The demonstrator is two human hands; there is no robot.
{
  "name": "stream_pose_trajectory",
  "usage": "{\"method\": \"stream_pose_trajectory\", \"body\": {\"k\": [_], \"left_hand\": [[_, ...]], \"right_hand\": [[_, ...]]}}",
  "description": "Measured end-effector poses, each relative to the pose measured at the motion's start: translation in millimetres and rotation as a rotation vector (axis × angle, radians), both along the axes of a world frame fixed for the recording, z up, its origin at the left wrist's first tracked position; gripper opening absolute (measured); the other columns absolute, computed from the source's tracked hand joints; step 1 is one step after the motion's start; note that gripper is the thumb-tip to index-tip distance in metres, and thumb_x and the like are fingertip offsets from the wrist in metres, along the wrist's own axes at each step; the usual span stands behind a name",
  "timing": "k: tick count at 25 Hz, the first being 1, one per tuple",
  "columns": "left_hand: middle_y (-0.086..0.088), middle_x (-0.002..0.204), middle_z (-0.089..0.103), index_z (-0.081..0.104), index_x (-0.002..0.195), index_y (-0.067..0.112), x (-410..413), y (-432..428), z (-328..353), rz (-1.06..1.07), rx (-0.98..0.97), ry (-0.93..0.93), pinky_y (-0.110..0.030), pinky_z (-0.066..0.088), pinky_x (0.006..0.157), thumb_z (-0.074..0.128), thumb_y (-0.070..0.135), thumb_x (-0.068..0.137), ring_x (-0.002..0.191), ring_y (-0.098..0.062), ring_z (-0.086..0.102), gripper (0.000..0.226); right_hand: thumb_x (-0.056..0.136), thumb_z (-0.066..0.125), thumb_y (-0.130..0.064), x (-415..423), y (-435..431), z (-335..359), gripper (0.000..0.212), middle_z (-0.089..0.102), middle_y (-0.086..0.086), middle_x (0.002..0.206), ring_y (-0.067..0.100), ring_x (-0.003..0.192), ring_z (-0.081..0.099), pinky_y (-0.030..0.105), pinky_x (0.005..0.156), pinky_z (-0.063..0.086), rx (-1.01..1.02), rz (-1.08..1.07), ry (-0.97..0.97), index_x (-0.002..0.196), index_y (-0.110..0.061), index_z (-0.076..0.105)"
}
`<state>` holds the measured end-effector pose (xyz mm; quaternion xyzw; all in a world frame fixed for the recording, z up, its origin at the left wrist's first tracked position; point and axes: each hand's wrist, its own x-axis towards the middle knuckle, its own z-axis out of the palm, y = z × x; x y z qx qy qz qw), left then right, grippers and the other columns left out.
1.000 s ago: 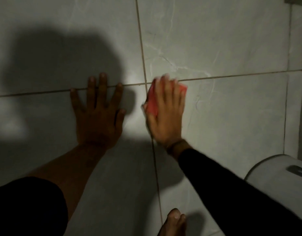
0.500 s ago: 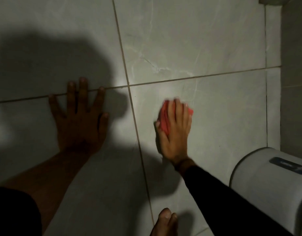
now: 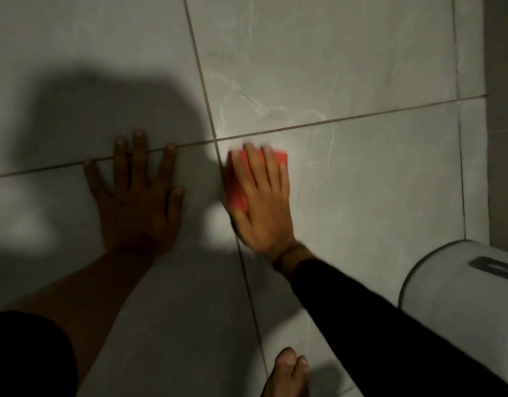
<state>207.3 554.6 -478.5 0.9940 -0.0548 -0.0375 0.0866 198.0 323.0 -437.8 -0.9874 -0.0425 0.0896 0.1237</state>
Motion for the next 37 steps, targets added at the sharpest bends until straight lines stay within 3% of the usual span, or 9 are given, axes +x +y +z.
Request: {"method": "stream_pose_trajectory", "body": {"k": [3,6,10,14,20,23,27,32,37], "left_hand": [[-0.01,0.183,0.002,0.015,0.172,0.037,-2.4,-0.5,2.1,0.005,-0.001,0.005,-0.074,0.004,0.126,0.026,0.056,0.104,0.168,-0.038,0.006,0.071],[-0.01,0.183,0.001,0.014,0.172,0.037,0.0,-0.7,1.6,-0.007,0.01,0.007,-0.075,0.005,0.126,0.022,0.057,0.105,0.168,-0.038,0.006,0.07],[-0.011,0.183,0.004,0.017,0.171,0.037,-1.7,-0.5,1.7,-0.002,-0.004,-0.006,-0.074,0.005,0.126,0.027,0.055,0.104,0.168,-0.038,0.007,0.07],[-0.011,0.183,0.002,0.017,0.171,0.036,0.9,-0.8,3.9,0.004,-0.008,0.031,-0.075,0.004,0.126,0.031,0.054,0.103,0.168,-0.038,0.005,0.071],[-0.009,0.183,0.0,0.013,0.172,0.038,-0.4,-0.5,-0.3,0.007,0.012,0.016,-0.076,0.004,0.126,0.029,0.055,0.104,0.168,-0.038,0.004,0.071],[-0.01,0.183,0.001,0.014,0.172,0.037,-0.3,-1.0,1.7,0.001,0.012,0.021,-0.076,0.005,0.125,0.031,0.055,0.104,0.168,-0.039,0.005,0.072],[-0.012,0.182,0.005,0.018,0.172,0.035,0.3,-1.1,10.8,0.008,-0.021,0.035,-0.076,0.005,0.126,0.033,0.052,0.105,0.168,-0.04,0.007,0.071],[-0.012,0.182,0.007,0.018,0.171,0.036,1.5,-3.4,10.5,-0.001,0.005,0.034,-0.075,0.005,0.125,0.035,0.052,0.104,0.168,-0.04,0.008,0.071],[-0.013,0.182,0.006,0.02,0.171,0.035,1.8,-3.1,14.0,-0.01,0.033,0.06,-0.074,0.005,0.125,0.032,0.052,0.106,0.168,-0.04,0.01,0.068]], "right_hand": [[0.104,0.049,-0.046,-18.8,-41.4,15.6,0.074,0.022,0.01,0.181,0.037,0.168,0.013,0.063,0.133,0.014,0.013,-0.155,0.057,0.171,-0.02,0.028],[0.105,0.052,-0.044,87.0,-32.3,5.9,0.07,0.033,0.016,0.176,0.044,0.165,0.022,0.062,0.134,0.013,-0.003,-0.412,-0.052,0.167,-0.014,0.037],[0.103,0.054,-0.038,68.7,48.5,-6.0,0.062,0.045,0.018,0.169,0.046,0.161,0.031,0.065,0.132,0.017,0.049,-0.071,-0.181,0.16,-0.013,0.05],[0.105,0.05,-0.053,-73.4,12.0,12.8,0.07,0.035,0.011,0.175,0.041,0.164,0.025,0.066,0.13,0.026,-0.024,0.103,0.063,0.166,-0.023,0.036],[0.106,0.051,-0.043,70.8,-94.4,11.2,0.069,0.034,0.016,0.176,0.044,0.163,0.025,0.059,0.133,0.015,-0.086,-0.466,-0.017,0.167,-0.013,0.037],[0.103,0.053,-0.044,70.5,-19.3,-6.9,0.074,0.032,0.019,0.176,0.046,0.165,0.021,0.065,0.133,0.014,-0.017,-0.268,-0.128,0.167,-0.012,0.037],[0.097,0.06,-0.044,-41.6,1.5,7.5,0.083,0.023,0.009,0.181,0.036,0.169,0.011,0.06,0.134,0.013,0.073,0.011,0.053,0.17,-0.019,0.031],[0.104,0.051,-0.044,73.4,-34.6,3.4,0.07,0.032,0.014,0.177,0.043,0.166,0.02,0.061,0.134,0.013,-0.006,-0.389,-0.038,0.168,-0.019,0.036],[0.102,0.056,-0.035,7.7,41.6,0.8,0.059,0.046,0.014,0.169,0.045,0.162,0.03,0.061,0.134,0.015,0.157,0.103,-0.098,0.159,-0.019,0.053]]}}
